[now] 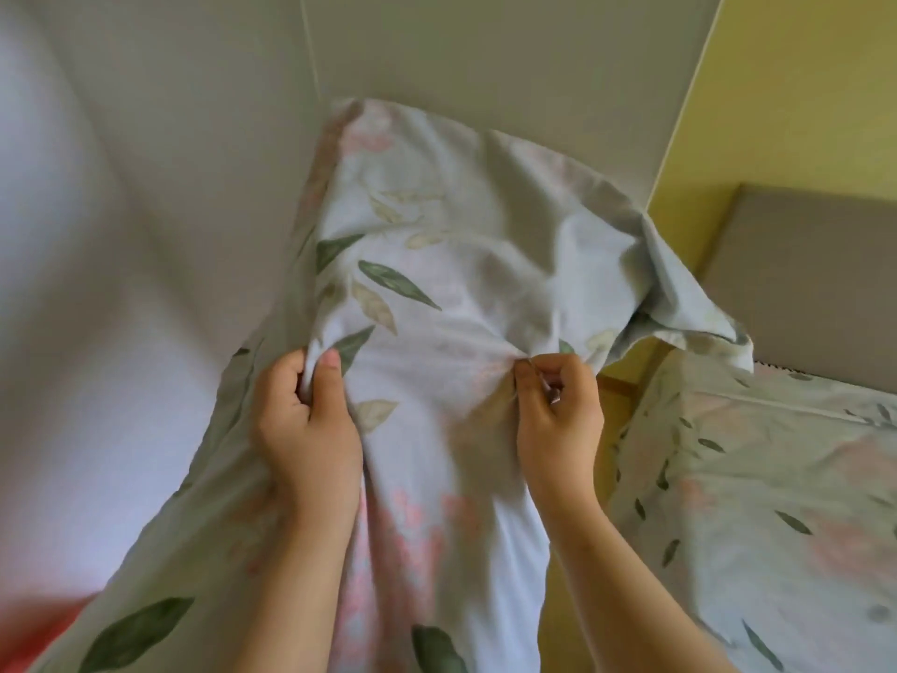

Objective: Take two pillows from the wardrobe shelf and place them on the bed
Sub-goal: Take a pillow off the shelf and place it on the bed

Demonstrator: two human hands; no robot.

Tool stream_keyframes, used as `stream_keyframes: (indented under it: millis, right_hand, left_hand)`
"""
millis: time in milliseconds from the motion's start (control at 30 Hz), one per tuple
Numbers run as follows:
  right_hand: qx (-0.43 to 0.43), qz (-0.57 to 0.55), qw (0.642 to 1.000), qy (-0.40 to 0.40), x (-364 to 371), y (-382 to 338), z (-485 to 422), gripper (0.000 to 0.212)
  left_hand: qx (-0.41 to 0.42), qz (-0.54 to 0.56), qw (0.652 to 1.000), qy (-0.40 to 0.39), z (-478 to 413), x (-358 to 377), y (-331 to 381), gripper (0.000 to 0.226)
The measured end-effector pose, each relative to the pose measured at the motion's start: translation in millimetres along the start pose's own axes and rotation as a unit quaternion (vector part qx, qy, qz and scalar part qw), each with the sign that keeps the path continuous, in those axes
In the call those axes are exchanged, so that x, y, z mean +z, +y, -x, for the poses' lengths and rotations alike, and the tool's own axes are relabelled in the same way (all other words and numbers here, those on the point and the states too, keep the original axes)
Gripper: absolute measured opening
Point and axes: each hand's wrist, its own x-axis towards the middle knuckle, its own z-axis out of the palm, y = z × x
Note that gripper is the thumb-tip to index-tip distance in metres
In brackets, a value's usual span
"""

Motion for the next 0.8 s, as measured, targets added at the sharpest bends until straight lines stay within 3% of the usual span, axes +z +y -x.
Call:
stream_keyframes:
  millis: [100, 433, 600, 800]
  right_hand:
    - [0.036, 0.030, 0.998, 0.034, -37.2, 29.5, 16.6, 0.031]
    - [0.128, 0.102, 0.975, 0.151, -181.1, 91.8, 65.9, 0.033]
    - [0.162, 0.149, 0.941, 0.258, -265.1, 105.4, 87.3, 0.013]
    - [0.187, 0.174, 0.900, 0.353, -343.0, 106.6, 103.7, 0.013]
  left_hand:
    - [-0.033, -0.004, 0.998, -0.048, 46.3, 14.6, -4.7, 0.040]
    - [-0.099, -0.034, 0.974, -0.199, 196.5, 52.4, 6.8, 0.046]
    - [-0.095, -0.015, 0.944, -0.315, 266.0, 78.4, 28.5, 0.047]
    - [-0.097, 0.014, 0.895, -0.434, 319.1, 118.9, 59.0, 0.046]
